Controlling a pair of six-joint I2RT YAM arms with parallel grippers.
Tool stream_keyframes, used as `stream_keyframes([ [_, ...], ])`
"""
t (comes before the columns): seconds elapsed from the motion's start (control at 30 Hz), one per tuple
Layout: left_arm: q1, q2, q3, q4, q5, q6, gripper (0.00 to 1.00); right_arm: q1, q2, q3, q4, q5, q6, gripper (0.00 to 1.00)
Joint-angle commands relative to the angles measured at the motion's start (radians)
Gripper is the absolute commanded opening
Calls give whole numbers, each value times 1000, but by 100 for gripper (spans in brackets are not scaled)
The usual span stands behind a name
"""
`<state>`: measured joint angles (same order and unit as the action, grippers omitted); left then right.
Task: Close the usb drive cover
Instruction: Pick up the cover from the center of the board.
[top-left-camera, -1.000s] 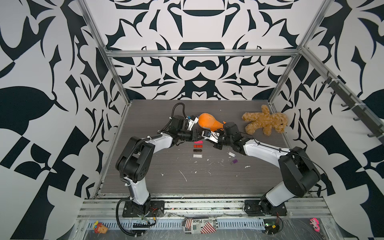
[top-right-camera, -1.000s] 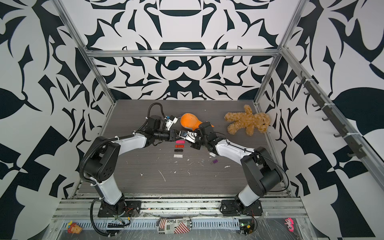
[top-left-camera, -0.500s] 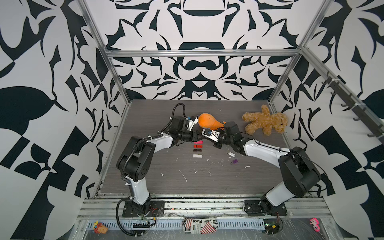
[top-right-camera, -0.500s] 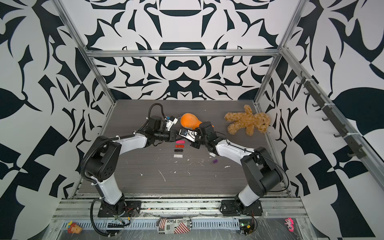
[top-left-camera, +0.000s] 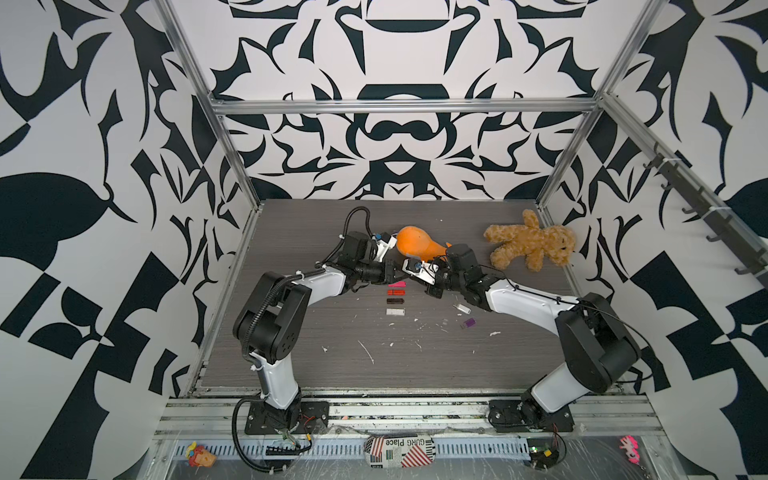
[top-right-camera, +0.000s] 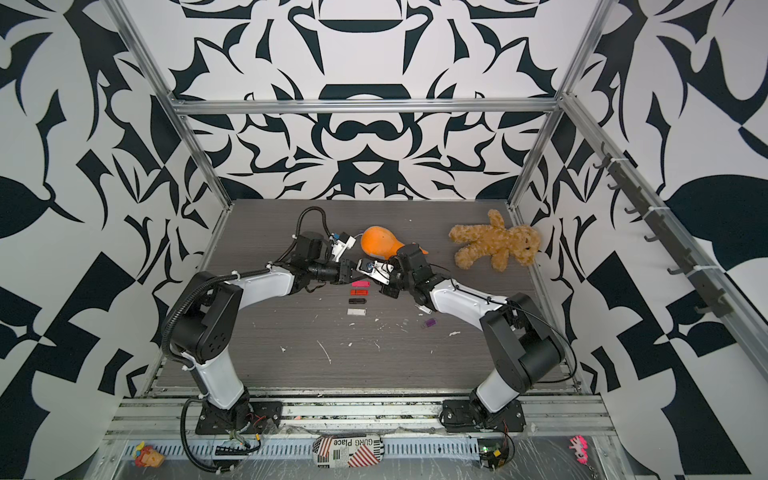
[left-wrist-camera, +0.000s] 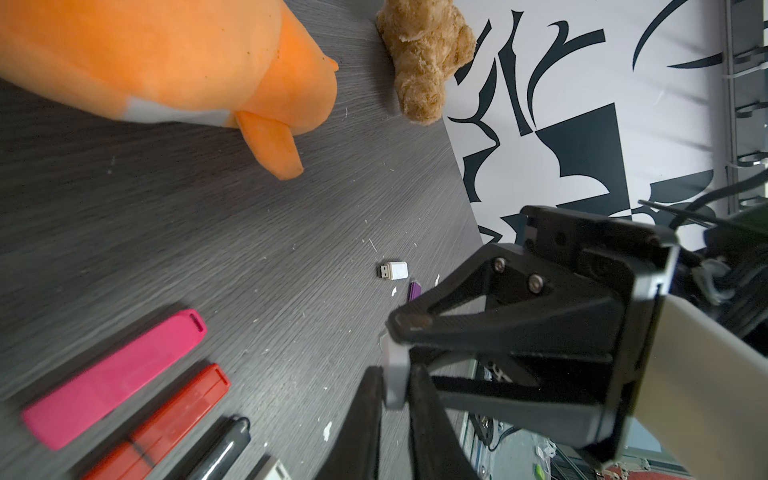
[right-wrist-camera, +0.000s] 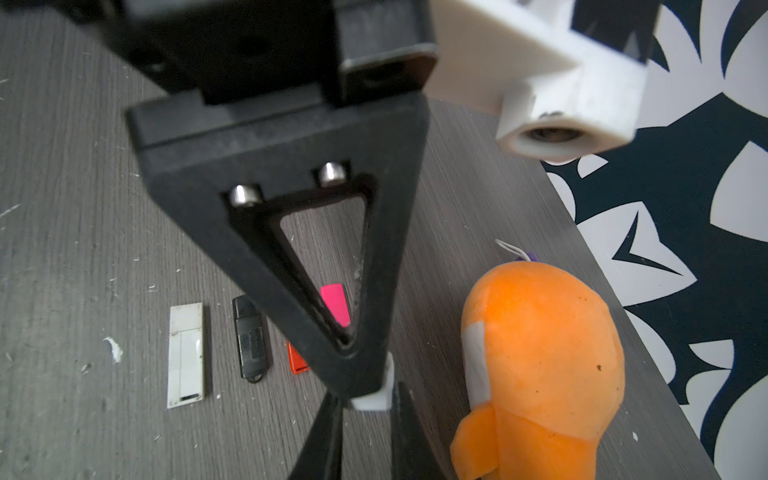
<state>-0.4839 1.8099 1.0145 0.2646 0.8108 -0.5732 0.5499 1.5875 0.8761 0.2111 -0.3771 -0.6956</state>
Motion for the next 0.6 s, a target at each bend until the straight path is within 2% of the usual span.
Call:
stream_keyframes([
  [0.0, -4, 19, -2, 13, 33, -2, 15, 11, 8, 35, 16, -11, -8, 22],
  [0.1, -2, 17, -1, 16, 36, -4, 14, 10, 4, 58, -42, -5, -52, 33],
  [0.23, 4, 18, 3, 21, 39, -4, 14, -26, -30, 78, -192, -23, -109, 40],
  [0.47, 7, 23, 16, 22, 32, -2, 13, -164, -134, 26, -434, -55, -142, 42],
  [0.57, 8, 25, 24, 21, 26, 2, 14, -224, -139, 5, -523, 9, -147, 42],
])
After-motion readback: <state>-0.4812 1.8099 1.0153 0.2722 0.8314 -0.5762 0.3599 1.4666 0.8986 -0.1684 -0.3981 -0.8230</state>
